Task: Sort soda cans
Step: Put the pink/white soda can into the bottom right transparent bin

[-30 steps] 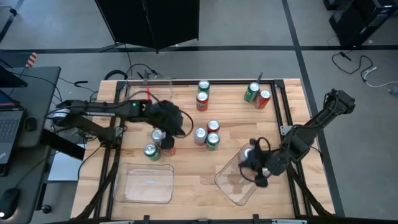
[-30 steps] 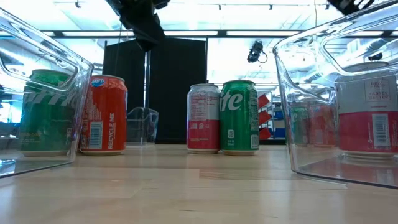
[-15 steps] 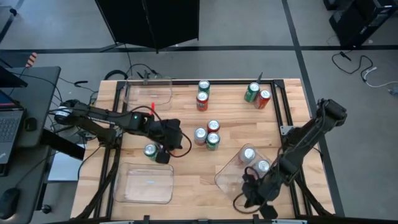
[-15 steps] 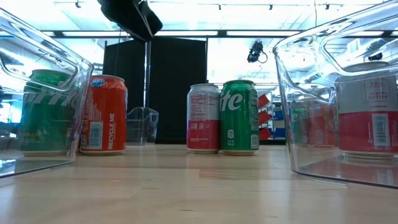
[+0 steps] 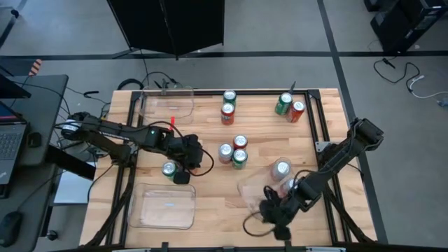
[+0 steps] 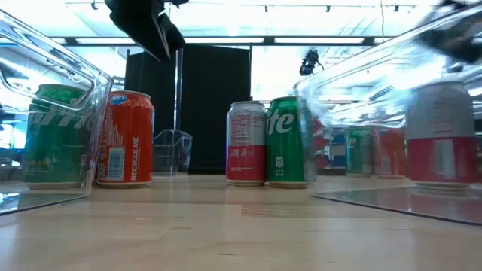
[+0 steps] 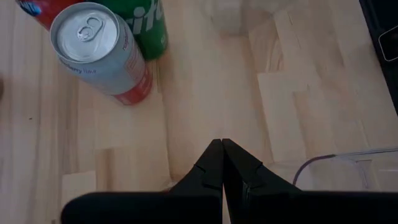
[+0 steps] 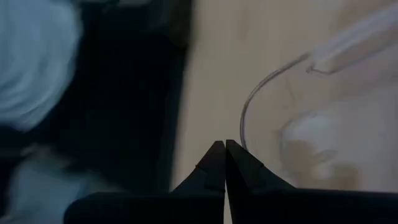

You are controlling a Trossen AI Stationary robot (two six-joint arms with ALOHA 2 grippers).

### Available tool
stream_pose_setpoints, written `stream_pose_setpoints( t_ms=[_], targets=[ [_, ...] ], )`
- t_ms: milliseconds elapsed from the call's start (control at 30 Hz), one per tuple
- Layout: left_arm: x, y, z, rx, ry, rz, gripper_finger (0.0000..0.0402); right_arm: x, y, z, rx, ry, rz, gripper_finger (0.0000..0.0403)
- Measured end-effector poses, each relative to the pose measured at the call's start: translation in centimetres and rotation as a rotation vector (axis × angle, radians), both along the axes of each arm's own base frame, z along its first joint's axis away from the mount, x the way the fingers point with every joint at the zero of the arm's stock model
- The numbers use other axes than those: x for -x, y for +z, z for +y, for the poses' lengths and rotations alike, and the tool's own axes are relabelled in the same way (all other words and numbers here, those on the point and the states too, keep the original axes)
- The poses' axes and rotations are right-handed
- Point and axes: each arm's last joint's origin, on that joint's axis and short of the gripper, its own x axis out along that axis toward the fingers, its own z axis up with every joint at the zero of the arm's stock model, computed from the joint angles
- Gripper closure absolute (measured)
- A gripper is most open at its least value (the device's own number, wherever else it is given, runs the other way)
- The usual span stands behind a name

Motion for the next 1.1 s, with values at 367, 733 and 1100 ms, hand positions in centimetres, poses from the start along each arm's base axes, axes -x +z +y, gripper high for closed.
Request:
stream_pose_setpoints(
  t_ms=[367,733,1100],
  targets=[
    [-0.7,2.3,1.7,0.136,0.312,-0.054,0.0400,-1.4,5.0,-3.0,0.284,-0.081,-0.187,0.0403],
    [-3.0,0.3,5.0,0.239,0.243,-0.003,0.0388,4.9,8.1,-4.7,0.482,-0.223,-0.315,0.0403],
    [-5.7,-0.6,4.7,0.279,0.176,-0.004,0.0236,5.5,7.4,-5.3,0.483,-0.249,-0.321,0.0403]
  ],
)
